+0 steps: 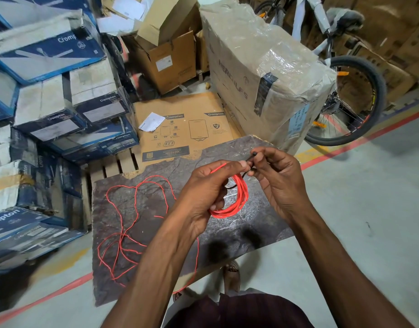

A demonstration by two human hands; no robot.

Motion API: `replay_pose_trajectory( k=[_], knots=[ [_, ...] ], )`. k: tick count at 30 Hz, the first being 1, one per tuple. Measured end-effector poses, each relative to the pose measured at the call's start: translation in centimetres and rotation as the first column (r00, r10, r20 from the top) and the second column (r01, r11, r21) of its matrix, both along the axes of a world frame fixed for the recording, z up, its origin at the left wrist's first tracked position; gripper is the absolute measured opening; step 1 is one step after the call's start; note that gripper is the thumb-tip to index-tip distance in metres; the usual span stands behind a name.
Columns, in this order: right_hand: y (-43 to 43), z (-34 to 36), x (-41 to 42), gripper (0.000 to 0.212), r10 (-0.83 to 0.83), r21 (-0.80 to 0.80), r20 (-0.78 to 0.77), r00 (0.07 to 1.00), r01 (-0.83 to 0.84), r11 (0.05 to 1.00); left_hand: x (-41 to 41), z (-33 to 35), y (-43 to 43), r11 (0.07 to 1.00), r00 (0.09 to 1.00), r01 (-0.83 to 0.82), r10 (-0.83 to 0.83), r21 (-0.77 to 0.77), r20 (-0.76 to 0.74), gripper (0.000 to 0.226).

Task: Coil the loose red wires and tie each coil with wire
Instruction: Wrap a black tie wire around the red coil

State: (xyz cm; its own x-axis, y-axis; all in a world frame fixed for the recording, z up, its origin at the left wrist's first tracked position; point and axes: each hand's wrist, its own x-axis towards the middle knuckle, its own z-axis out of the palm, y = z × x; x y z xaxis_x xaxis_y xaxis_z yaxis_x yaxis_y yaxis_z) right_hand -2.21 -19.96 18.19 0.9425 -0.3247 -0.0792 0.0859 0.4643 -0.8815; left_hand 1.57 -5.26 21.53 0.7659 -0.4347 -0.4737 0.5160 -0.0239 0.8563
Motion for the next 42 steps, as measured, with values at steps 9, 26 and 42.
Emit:
replay_pose_trajectory(
  k=[9, 26, 42],
  knots=[
    [0.0, -0.2, -0.3, 0.012, -0.027, 0.01, -0.005, 1.0, 0.027, 1.0, -0.3, 0.0, 0.0, 1.0, 1.0, 0.011, -0.011, -0.011, 0.003, 0.008],
    [0.4, 0.4, 0.1, 0.012, -0.007, -0.022, 0.034, 0.999, 0.008, 1.0, -0.1, 0.3, 0.5, 1.0, 1.0, 0.019, -0.019, -0.011, 0.001, 0.016],
    [0.9, 1.1, 0.5, 0.019, 0.121, -0.165, 0.041, 0.992, -0.113, 0.98, 0.5, 0.7, 2.6, 1.0, 0.999, -0.009, 0.008, 0.009, 0.037, 0.008]
  ],
)
